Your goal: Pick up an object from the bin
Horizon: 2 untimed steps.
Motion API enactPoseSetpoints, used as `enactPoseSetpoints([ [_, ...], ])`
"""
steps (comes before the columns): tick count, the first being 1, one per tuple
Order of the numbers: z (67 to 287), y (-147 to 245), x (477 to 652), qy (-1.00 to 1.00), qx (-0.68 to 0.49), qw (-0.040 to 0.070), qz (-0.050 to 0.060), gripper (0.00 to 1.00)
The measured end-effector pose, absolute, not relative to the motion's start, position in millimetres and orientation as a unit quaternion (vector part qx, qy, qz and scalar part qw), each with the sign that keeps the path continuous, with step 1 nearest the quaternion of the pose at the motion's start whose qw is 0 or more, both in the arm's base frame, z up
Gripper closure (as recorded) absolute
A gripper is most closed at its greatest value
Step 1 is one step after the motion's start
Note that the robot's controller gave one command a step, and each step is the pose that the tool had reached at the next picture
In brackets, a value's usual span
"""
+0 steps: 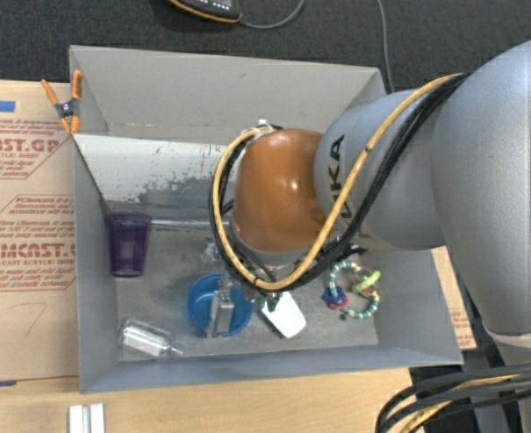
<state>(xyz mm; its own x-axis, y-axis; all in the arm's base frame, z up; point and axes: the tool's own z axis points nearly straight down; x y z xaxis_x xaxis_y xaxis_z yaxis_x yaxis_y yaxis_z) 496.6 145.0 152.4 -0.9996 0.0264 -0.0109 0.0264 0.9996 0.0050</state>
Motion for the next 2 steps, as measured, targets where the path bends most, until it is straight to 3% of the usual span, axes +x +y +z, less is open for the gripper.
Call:
enactPoseSetpoints([
  [1,85.4,122.7,483.4,1.0,0.024,-0.005,0.0,1.0],
  [2,85.5,122.8,483.4,1.0,0.024,-0.005,0.001,1.0],
])
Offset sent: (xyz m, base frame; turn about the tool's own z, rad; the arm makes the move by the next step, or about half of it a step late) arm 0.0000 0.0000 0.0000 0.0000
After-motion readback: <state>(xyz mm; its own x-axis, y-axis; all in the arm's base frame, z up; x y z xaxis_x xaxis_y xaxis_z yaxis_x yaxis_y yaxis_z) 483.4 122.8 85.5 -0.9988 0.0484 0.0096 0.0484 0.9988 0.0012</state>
